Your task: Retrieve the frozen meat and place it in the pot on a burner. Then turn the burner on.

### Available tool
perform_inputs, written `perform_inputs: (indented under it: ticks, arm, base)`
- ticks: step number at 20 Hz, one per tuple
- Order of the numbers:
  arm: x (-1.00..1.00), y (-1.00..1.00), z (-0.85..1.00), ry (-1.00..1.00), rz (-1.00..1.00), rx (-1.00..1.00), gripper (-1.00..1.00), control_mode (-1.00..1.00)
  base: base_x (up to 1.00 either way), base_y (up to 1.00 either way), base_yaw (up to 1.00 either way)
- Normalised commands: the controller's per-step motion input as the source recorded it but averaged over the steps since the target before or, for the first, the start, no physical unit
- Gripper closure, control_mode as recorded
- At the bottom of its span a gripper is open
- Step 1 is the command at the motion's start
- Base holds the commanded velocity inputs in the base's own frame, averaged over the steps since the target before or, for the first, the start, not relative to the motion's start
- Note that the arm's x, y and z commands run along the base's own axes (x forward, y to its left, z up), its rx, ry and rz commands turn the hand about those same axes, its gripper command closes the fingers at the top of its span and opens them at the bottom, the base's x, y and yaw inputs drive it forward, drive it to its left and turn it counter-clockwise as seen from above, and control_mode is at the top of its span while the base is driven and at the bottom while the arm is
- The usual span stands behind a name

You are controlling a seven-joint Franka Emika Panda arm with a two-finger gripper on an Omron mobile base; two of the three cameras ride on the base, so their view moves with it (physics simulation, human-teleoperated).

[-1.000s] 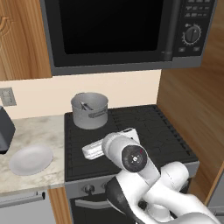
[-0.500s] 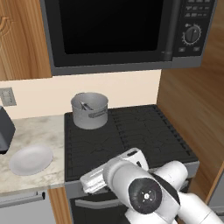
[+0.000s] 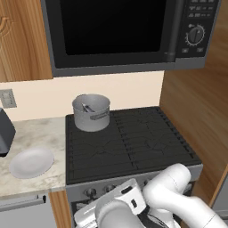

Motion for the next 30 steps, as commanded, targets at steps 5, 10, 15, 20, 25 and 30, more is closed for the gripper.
perform_inputs:
  ticks: [5,10,15,20,25,30]
  arm:
    - [0.07,-0.12,-1.0,-0.19,0.0,0.0,-1.0,-1.0]
    - [0.32,-0.28,-1.0,-0.21,0.0,0.0,-1.0,-1.0]
    - [0.42,-0.27,-0.85,-0.21,0.0,0.05,-1.0,-1.0]
    - [0.81,-0.03,-0.52,-0.17,0.01,0.21,-1.0,-1.0]
    - [1.0,0.0,-0.38,-0.18,0.02,0.27,-1.0,-1.0]
    - [0.92,0.0,-0.47,-0.2,0.01,0.27,-1.0,-1.0]
  base:
    - [0.0,0.0,0.0]
    - [0.0,0.0,0.0]
    - [0.0,0.0,0.0]
    - [0.0,0.0,0.0]
    - [0.0,0.0,0.0]
    - [0.0,0.0,0.0]
